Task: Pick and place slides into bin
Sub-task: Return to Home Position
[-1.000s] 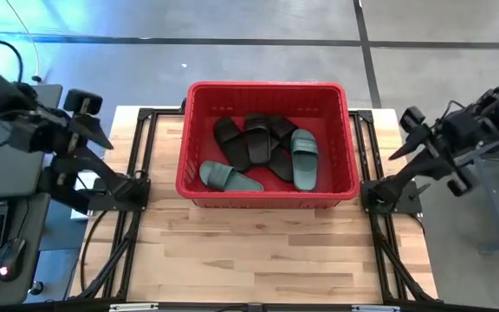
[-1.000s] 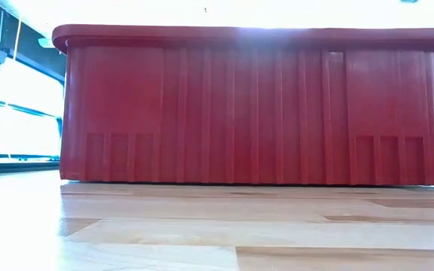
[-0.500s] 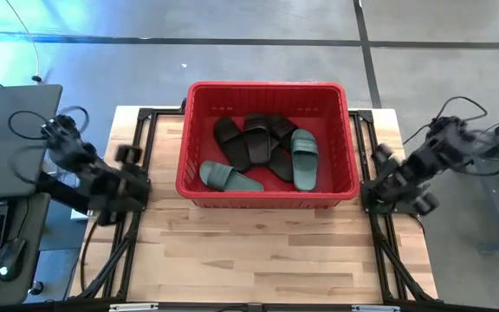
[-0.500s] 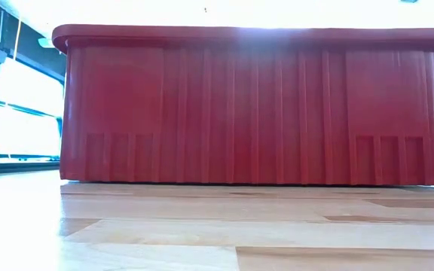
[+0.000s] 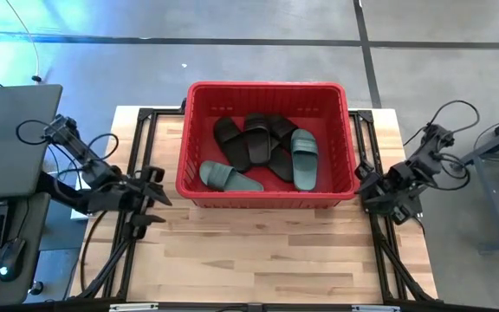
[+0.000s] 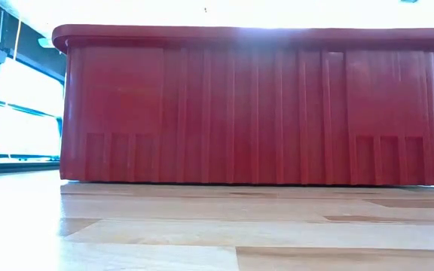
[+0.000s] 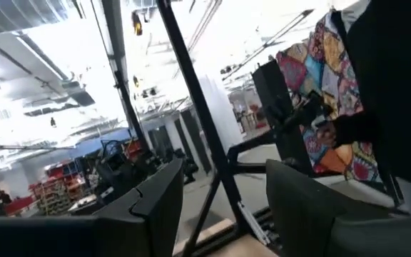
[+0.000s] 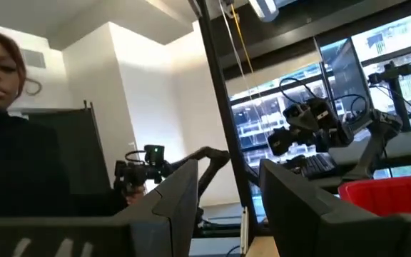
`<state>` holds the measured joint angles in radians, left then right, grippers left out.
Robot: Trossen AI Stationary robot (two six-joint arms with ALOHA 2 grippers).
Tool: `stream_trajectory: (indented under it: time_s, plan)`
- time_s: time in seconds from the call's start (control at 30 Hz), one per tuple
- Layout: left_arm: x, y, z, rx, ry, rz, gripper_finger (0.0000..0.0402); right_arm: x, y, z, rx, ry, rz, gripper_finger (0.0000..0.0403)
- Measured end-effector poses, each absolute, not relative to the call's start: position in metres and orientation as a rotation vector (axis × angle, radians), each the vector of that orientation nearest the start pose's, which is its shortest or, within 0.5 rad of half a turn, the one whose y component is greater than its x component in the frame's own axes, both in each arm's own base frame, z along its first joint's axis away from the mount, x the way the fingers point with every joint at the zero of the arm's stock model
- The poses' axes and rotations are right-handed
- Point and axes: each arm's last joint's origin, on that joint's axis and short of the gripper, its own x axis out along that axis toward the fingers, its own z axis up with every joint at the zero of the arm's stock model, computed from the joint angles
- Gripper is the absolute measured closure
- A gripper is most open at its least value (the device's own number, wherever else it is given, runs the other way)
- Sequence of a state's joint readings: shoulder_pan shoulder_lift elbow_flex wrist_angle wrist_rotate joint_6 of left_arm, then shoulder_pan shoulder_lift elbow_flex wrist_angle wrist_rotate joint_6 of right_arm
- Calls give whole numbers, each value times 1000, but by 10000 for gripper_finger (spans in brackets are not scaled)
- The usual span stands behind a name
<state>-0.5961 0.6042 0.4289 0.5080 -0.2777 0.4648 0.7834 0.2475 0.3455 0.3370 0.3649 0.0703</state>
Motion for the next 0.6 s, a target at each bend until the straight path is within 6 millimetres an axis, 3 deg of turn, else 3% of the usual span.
stream_trajectory:
  time_s: [0.17,0.6]
  plan:
    - [126,-74,277,367,-346,-186,217,68,53,274,304,-419,407,263]
    - [124,-73,253,397,-364,-174,217,74,58,232,320,-413,380,263]
